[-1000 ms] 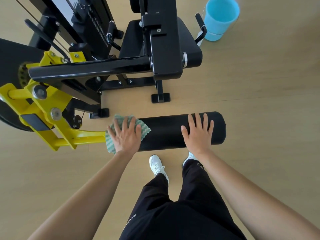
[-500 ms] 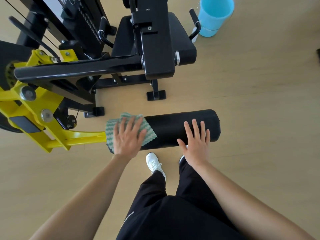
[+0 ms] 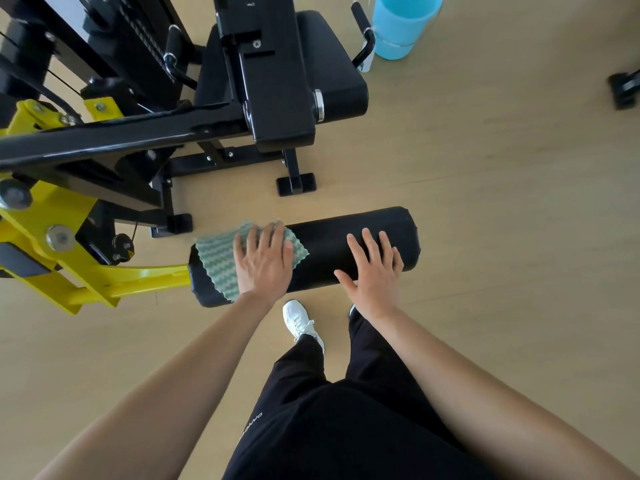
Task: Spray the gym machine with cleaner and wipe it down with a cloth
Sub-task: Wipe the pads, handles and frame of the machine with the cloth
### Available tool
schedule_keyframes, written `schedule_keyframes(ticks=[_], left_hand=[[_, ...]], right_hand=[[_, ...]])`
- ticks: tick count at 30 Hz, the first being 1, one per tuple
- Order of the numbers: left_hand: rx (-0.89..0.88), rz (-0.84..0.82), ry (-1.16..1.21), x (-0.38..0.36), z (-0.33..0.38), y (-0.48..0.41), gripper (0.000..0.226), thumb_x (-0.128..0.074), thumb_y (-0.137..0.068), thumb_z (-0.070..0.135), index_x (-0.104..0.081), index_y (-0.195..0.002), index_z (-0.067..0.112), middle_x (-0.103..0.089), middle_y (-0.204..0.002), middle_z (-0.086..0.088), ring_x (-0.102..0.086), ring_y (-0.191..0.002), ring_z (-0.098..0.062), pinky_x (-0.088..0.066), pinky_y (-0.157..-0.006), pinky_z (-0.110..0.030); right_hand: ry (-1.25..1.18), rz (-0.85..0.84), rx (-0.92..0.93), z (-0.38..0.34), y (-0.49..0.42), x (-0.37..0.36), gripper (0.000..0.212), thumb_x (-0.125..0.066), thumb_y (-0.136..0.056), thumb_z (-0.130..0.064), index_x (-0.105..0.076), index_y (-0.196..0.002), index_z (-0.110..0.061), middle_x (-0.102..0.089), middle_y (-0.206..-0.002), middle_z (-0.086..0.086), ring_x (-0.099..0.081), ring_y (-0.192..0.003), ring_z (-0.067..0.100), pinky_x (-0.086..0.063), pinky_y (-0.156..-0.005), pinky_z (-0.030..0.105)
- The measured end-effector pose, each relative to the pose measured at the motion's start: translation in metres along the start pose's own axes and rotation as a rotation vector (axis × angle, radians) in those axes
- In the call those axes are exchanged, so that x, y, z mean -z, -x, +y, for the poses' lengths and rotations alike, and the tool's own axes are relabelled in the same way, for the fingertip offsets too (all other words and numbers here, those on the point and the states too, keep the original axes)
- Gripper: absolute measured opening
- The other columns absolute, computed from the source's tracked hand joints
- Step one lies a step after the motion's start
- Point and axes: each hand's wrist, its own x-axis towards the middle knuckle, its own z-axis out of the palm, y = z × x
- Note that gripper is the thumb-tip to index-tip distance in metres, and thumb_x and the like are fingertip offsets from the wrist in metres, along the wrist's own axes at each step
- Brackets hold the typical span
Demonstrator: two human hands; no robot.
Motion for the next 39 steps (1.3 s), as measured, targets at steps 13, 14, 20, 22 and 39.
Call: schedule_keyframes(ticks=[13,14,20,22,39], left_hand=[[-0.082,-0.060,-0.100,-0.002,0.028,-0.003,0.067,-0.018,-0.101,0.074,-0.011,-0.162,0.045,-0.019,-0.170,-0.011,-0.021,-0.152,-0.047,-0.008,-0.125,-0.058],[-0.038,-0.063,-0.107,-0.001,0.029,-0.004,0.070,-0.019,-0.100,0.075,-0.012,-0.162,0.042,-0.021,-0.169,-0.013,-0.022,-0.152,-0.046,-0.009,-0.125,-0.059],[-0.056,-0.105,-0.072,0.004,0.065,-0.026,0.058,-0.013,-0.106,0.052,-0.029,-0.158,0.032,-0.045,-0.158,0.001,-0.037,-0.147,-0.027,-0.023,-0.120,-0.056],[-0.141,-0.115,-0.060,0.003,0.084,-0.033,0.056,-0.013,-0.107,0.047,-0.027,-0.160,0.032,-0.046,-0.158,0.003,-0.039,-0.146,-0.024,-0.028,-0.118,-0.053],[-0.722,-0.056,0.189,-0.004,0.114,-0.014,0.059,-0.033,-0.109,0.030,-0.016,-0.165,0.027,-0.017,-0.172,0.003,-0.011,-0.160,-0.024,-0.014,-0.128,-0.047]], right_hand=[[-0.726,-0.072,-0.552,0.071,-0.030,0.044,0.095,-0.080,-0.086,-0.040,-0.027,-0.160,-0.013,-0.037,-0.160,0.006,-0.038,-0.147,0.024,-0.037,-0.118,0.040],[-0.789,-0.141,-0.562,0.075,-0.036,0.048,0.096,-0.081,-0.085,-0.040,-0.027,-0.160,-0.016,-0.040,-0.159,0.002,-0.041,-0.146,0.020,-0.041,-0.115,0.035],[-0.934,-0.182,-0.505,0.082,-0.038,0.047,0.071,-0.081,-0.085,-0.032,-0.046,-0.146,-0.026,-0.059,-0.134,-0.008,-0.057,-0.121,0.012,-0.048,-0.097,0.026],[-0.928,-0.175,-0.495,0.082,-0.035,0.047,0.072,-0.082,-0.086,-0.030,-0.044,-0.147,-0.025,-0.058,-0.131,-0.010,-0.056,-0.117,0.009,-0.047,-0.097,0.026],[-0.870,-0.177,-0.476,0.095,-0.023,0.056,0.077,-0.066,-0.081,0.006,-0.042,-0.150,-0.021,-0.054,-0.144,-0.004,-0.051,-0.133,0.014,-0.046,-0.110,0.029]])
